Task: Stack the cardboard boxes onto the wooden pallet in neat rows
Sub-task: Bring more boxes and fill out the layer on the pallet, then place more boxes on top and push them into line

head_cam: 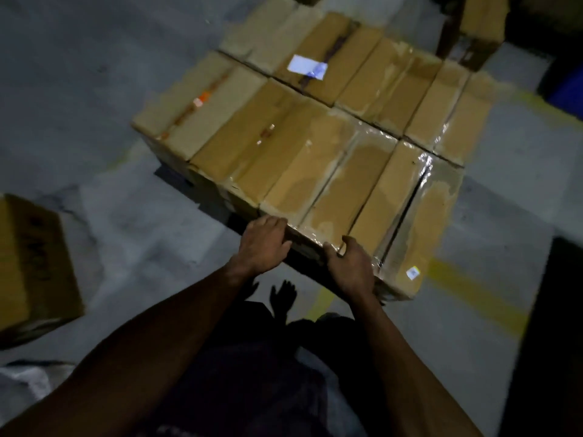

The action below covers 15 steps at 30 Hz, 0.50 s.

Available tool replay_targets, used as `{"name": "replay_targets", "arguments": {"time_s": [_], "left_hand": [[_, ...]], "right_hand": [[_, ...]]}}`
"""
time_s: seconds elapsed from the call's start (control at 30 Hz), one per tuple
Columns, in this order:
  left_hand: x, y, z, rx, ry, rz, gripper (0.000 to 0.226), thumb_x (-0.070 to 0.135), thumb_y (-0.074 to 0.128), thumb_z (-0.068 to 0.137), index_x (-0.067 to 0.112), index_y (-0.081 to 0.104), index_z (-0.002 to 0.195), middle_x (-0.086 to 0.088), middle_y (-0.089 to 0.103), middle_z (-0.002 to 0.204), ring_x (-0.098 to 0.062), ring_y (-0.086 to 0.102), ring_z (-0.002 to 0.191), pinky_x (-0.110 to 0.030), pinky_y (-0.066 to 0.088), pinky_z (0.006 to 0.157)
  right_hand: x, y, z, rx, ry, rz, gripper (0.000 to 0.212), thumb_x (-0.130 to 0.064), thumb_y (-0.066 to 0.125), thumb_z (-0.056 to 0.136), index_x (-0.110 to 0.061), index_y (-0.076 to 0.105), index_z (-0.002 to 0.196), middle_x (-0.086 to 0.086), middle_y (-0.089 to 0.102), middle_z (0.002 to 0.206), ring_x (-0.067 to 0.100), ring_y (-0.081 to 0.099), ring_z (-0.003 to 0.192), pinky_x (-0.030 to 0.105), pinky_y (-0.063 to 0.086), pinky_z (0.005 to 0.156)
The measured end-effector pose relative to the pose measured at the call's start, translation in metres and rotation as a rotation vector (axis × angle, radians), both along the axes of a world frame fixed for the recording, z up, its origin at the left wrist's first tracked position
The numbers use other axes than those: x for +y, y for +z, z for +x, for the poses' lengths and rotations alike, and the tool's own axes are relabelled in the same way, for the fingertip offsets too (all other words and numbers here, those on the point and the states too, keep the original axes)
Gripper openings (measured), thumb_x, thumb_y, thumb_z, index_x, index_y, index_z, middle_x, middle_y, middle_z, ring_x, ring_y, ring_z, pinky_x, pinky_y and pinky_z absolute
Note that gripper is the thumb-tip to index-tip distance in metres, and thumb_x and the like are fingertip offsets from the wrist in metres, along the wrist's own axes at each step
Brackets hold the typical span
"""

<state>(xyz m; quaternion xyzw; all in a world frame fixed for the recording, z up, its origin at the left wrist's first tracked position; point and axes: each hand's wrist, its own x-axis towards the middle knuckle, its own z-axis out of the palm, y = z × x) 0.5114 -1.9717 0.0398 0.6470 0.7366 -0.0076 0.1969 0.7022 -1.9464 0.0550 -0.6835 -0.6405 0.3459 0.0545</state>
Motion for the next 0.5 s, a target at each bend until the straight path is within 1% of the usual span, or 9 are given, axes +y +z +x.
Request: {"name": "replay_targets", "arguments": {"time_s": [0.1,0.13,0.2,0.33,0.4,0.5], "left_hand": [[-0.026,0.031,-0.033,-0.04,0.126,0.007,0.047,0.041,0.054,0.093,0.015,0.053,0.132,-0.006,0.059,0.133,-0.027,0.046,0.129,-0.039,0.037,0.104],[-0.034,0.04,-0.043,-0.042,0.166,0.012,0.046,0.041,0.054,0.094,0.015,0.054,0.132,-0.006,0.059,0.133,-0.027,0.047,0.128,-0.038,0.037,0.103],[-0.048,0.057,-0.061,-0.037,0.232,0.03,0.048,0.039,0.053,0.095,0.014,0.052,0.136,-0.008,0.058,0.135,-0.028,0.048,0.128,-0.037,0.037,0.103],[-0.069,0.08,-0.101,-0.06,0.39,0.035,0.047,0.038,0.053,0.096,0.014,0.053,0.136,-0.01,0.058,0.136,-0.029,0.05,0.128,-0.037,0.038,0.105],[-0.074,0.085,-0.121,-0.072,0.476,0.021,0.05,0.039,0.052,0.097,0.015,0.05,0.14,-0.009,0.055,0.141,-0.029,0.047,0.131,-0.036,0.036,0.107],[-0.077,0.084,-0.153,-0.066,0.597,-0.026,0.059,0.046,0.047,0.098,0.013,0.043,0.148,-0.009,0.048,0.149,-0.027,0.042,0.137,-0.034,0.031,0.111]], "right_hand": [[-0.004,0.032,-0.034,0.01,0.133,0.04,0.063,-0.053,0.052,0.097,-0.012,0.049,0.145,0.012,0.054,0.145,0.031,0.049,0.133,0.041,0.042,0.105],[-0.005,0.042,-0.045,0.005,0.183,0.051,0.063,-0.054,0.052,0.097,-0.012,0.049,0.145,0.012,0.054,0.145,0.031,0.049,0.133,0.041,0.042,0.104],[-0.003,0.056,-0.067,-0.006,0.286,0.067,0.063,-0.054,0.051,0.097,-0.012,0.049,0.145,0.012,0.054,0.145,0.031,0.049,0.133,0.04,0.042,0.104],[0.008,0.076,-0.112,-0.026,0.477,0.038,0.065,-0.056,0.049,0.097,-0.013,0.047,0.146,0.013,0.052,0.147,0.032,0.047,0.134,0.042,0.041,0.107],[0.017,0.081,-0.137,-0.025,0.546,0.044,0.063,-0.055,0.051,0.097,-0.013,0.049,0.144,0.015,0.055,0.142,0.034,0.049,0.13,0.042,0.043,0.104],[0.037,0.084,-0.179,-0.008,0.62,0.019,0.061,-0.054,0.055,0.094,-0.011,0.053,0.138,0.019,0.06,0.133,0.038,0.053,0.123,0.044,0.047,0.099]]}}
